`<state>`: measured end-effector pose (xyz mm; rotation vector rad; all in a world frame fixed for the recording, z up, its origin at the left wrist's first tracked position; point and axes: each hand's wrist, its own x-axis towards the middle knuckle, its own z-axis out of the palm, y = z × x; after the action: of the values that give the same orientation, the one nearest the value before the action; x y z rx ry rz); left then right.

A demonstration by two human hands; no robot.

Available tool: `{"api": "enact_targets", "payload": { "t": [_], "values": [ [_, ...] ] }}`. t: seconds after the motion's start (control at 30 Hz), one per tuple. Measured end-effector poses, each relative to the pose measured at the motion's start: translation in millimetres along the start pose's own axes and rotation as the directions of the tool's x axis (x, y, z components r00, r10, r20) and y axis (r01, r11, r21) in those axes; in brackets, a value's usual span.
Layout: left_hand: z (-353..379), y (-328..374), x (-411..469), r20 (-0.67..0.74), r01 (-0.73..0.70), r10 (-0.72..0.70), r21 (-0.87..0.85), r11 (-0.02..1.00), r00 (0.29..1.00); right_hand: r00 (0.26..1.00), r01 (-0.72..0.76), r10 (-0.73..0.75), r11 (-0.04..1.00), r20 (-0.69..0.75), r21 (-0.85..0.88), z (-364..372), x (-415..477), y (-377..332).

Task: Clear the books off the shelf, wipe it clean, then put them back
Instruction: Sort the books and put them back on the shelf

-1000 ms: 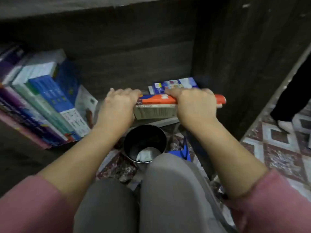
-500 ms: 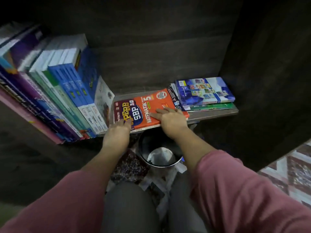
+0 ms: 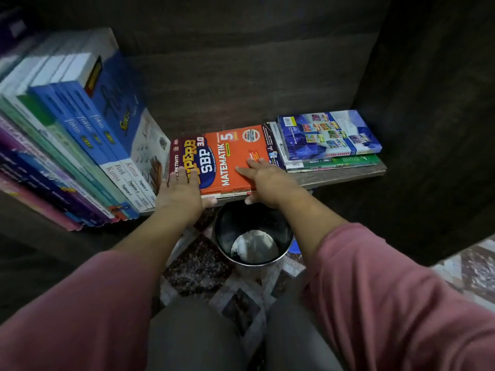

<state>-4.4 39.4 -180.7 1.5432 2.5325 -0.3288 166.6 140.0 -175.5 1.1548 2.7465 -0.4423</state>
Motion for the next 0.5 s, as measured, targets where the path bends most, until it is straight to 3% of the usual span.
{"api": "enact_targets", "payload": {
  "t": [0.1,0.23,0.5],
  "values": [
    [-10.3,18.7,-15.9,-0.067,-0.034,0.033,0.0,0.999,0.997,0.994,-0.091,0.098,0.985,-0.044,0.146,-20.9,-33.2,3.1],
    [-31.2,78.5,-53.3,-0.158,-0.261,0.252,-0.042,0.964,0.955,0.965,-0.194,0.218,0.967,-0.145,0.165,-31.1,-103.5,32.6],
    [-41.9,245.6,-125.8,-0.094,-0.668,0.661,-0.08,0.74,0.744,0.848,-0.502,0.528,0.826,-0.039,0.255,1.8,-277.5,134.1]
  ]
}}
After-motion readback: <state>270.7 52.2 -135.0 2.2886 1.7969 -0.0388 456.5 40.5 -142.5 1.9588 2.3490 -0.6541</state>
